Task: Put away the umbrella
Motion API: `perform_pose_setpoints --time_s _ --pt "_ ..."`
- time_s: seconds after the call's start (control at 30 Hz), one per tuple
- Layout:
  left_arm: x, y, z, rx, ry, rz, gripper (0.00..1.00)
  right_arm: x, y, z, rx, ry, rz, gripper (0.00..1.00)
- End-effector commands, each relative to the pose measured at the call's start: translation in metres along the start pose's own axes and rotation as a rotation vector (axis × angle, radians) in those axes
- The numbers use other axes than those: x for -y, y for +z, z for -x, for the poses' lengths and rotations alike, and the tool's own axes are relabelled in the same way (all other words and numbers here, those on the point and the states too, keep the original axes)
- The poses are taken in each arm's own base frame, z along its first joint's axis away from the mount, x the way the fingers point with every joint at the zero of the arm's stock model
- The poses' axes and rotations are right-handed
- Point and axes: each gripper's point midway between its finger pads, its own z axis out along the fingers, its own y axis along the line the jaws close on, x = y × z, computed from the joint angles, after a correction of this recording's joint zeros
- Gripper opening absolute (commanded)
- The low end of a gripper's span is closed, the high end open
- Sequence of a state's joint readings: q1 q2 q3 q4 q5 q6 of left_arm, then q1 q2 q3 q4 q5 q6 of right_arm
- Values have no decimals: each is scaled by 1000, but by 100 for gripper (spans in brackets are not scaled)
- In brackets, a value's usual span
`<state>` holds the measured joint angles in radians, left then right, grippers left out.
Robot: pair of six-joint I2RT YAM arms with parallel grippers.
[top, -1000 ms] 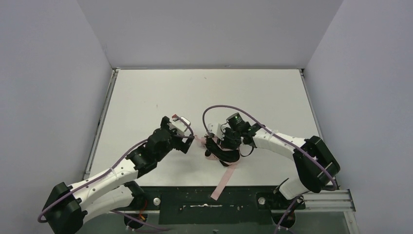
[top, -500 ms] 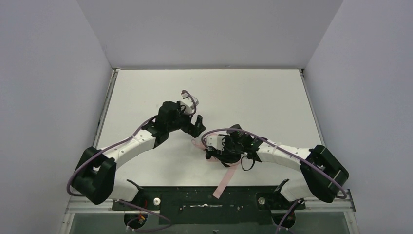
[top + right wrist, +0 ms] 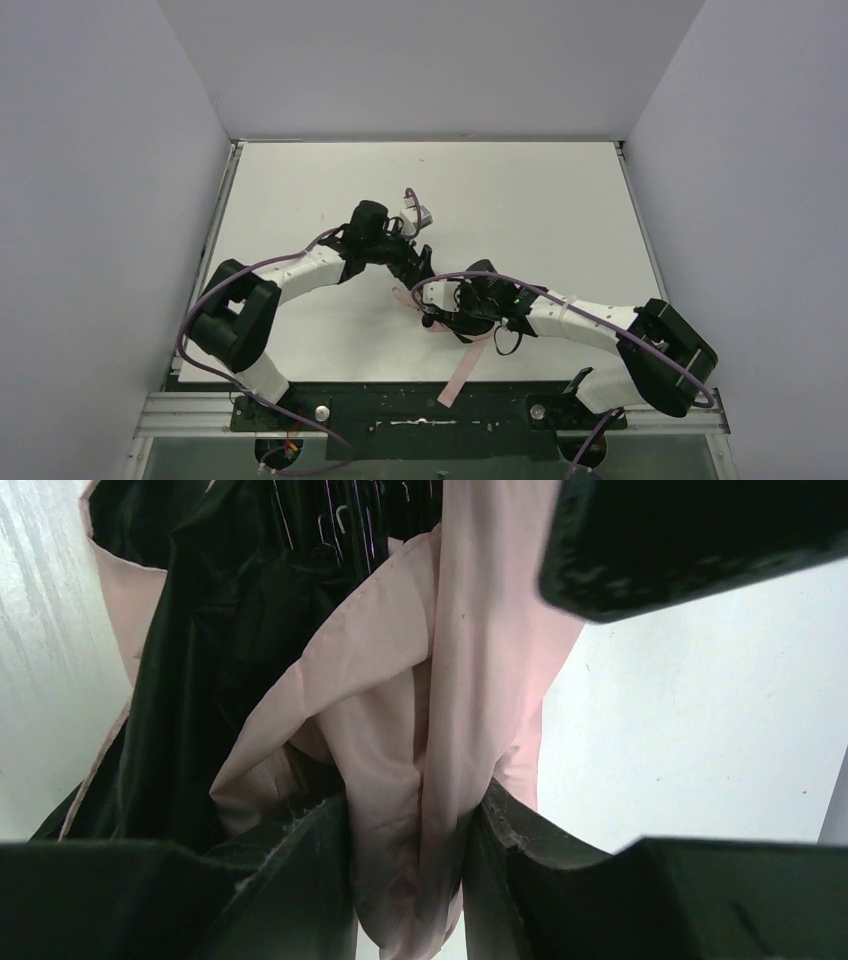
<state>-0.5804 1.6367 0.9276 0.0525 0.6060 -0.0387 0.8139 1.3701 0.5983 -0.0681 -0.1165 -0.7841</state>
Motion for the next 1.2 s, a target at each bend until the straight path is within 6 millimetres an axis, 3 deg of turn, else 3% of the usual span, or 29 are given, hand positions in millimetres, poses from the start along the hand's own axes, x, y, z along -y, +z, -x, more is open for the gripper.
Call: perform_pose_setpoints --time_s 0.0,0.3,0.6,0.97,1.0,1.07,1.17 --pt "21 10 -2 -35 30 -112 97 1 -2 6 25 -19 -22 5" --pt "34 27 -52 -204 -3 -208 97 5 -2 8 28 -14 -54 5" --pt "28 38 -80 -294 56 -141 94 18 0 19 80 48 -129 6" --pt "18 45 -89 -340 95 -88 39 26 -1 24 100 64 -168 8" --pt "17 45 -90 -345 95 -88 29 28 -2 25 104 67 -173 11" --pt "17 45 -91 -355 96 -86 20 32 -6 29 118 76 -187 19" --pt "14 45 -91 -366 100 -75 6 41 -19 41 148 96 -202 42"
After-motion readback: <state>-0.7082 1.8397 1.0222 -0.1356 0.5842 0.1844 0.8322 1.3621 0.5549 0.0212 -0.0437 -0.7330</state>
